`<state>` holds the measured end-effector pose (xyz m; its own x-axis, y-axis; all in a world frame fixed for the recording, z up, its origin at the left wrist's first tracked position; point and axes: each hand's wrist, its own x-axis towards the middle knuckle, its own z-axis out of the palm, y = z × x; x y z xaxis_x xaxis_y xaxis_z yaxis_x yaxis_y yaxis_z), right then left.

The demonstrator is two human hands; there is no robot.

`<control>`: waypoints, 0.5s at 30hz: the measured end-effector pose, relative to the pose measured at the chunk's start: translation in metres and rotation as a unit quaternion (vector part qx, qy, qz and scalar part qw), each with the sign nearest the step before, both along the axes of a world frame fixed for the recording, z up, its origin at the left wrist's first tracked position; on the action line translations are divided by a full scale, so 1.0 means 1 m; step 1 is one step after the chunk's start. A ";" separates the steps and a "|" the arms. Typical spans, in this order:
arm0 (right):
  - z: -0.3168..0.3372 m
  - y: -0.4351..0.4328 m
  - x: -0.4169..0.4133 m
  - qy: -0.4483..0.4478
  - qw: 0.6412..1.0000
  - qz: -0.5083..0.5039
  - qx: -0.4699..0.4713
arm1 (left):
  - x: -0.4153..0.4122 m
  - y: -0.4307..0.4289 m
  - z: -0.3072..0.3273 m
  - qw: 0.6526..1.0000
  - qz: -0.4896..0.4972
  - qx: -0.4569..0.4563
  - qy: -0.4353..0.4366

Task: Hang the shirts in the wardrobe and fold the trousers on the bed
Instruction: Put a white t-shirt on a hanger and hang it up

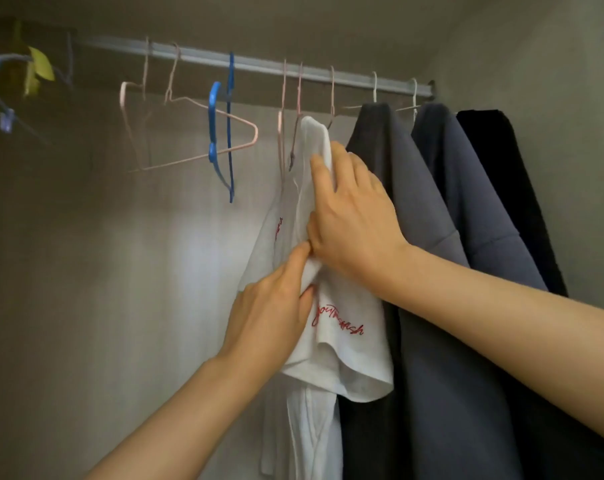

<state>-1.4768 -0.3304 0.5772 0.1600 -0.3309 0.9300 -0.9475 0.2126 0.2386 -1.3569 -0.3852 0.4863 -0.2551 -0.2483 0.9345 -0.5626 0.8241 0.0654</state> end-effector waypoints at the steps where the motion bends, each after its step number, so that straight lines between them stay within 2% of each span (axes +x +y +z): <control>1: -0.008 0.004 -0.002 0.006 1.000 0.003 0.013 | 0.002 0.004 -0.004 1.000 -0.001 0.006 0.001; 7: -0.055 0.030 -0.002 0.029 0.996 0.048 0.074 | 0.018 0.033 -0.041 0.996 0.079 0.032 0.002; 15: -0.126 0.071 -0.003 0.048 0.975 0.181 0.122 | 0.046 0.112 -0.100 0.974 0.196 0.090 0.072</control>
